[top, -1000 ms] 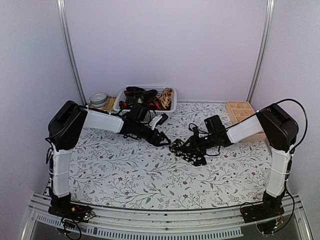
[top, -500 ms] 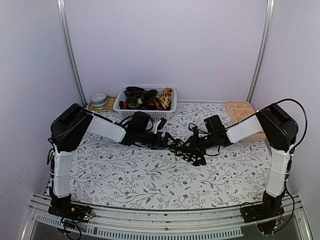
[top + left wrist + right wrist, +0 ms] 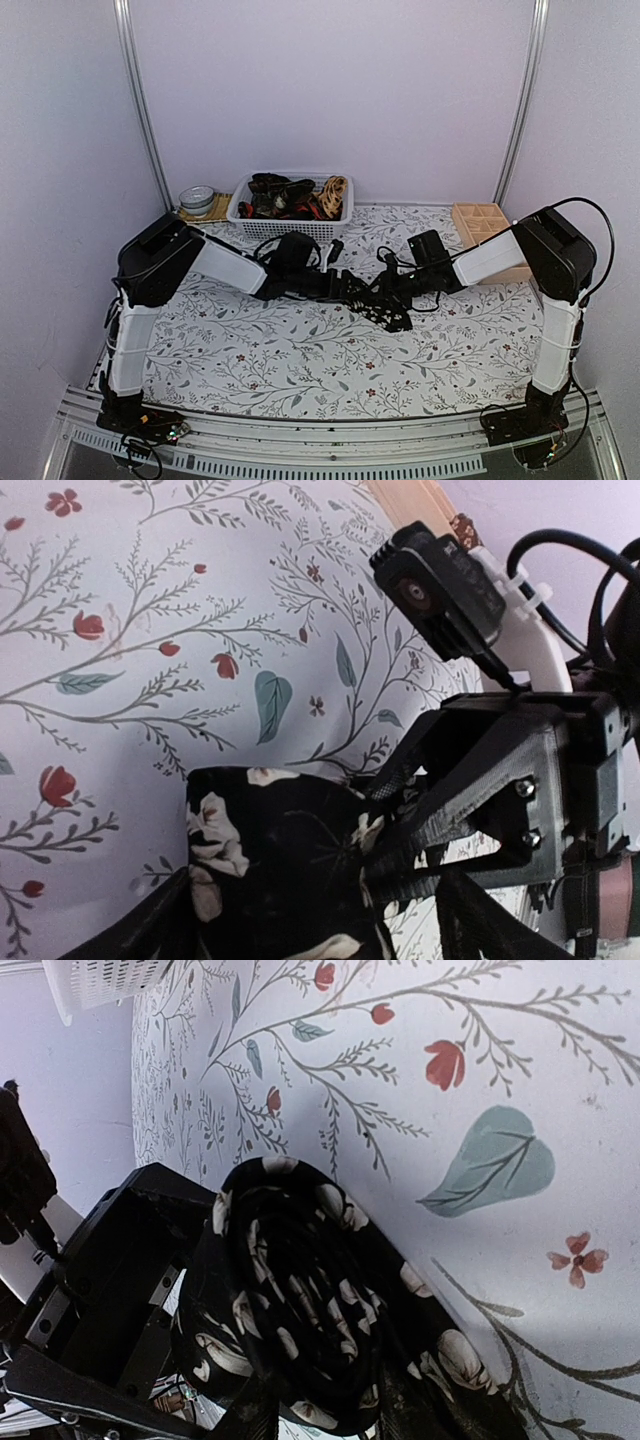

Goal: Roll the ties
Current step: Roll the tie at the center of the board.

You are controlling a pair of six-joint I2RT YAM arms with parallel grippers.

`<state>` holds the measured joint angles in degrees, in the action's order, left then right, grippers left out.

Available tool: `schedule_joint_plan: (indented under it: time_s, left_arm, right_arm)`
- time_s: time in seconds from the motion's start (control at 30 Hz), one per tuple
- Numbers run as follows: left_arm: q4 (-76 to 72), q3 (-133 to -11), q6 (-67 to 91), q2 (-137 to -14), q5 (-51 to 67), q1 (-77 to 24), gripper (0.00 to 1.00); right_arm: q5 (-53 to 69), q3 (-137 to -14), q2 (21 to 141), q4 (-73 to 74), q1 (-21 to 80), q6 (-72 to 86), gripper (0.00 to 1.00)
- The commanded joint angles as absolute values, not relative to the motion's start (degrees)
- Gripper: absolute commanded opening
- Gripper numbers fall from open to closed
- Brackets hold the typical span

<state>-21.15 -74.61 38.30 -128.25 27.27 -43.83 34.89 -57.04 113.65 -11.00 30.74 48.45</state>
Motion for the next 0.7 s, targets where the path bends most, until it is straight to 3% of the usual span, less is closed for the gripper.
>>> schedule_joint_plan:
  time_s: [0.0, 0.23, 0.53, 0.6, 0.67]
  left_arm:
    - [-18.5, -72.3, 40.5, -131.2, 23.4, -45.9, 0.76]
    - [-23.2, -68.3, 42.1, -129.9, 20.8, -46.1, 0.59]
    - [-24.7, -67.4, 43.5, -130.8, 19.3, -47.7, 0.45]
    - [-24.2, -67.6, 43.8, -131.2, 19.1, -48.1, 0.34]
    - [-24.3, -67.5, 44.0, -131.4, 18.8, -48.5, 0.33]
  right_arm:
    - [31.9, -56.1, 117.9, -8.0, 31.0, 48.2, 0.32]
    - [31.9, -56.1, 117.9, -8.0, 31.0, 48.4, 0.32]
    - [31.3, -56.4, 117.5, -7.8, 31.0, 48.6, 0.31]
    - [31.2, -56.3, 117.4, -7.7, 31.0, 48.5, 0.32]
    - [31.2, -56.3, 117.2, -7.6, 31.0, 48.5, 0.31]
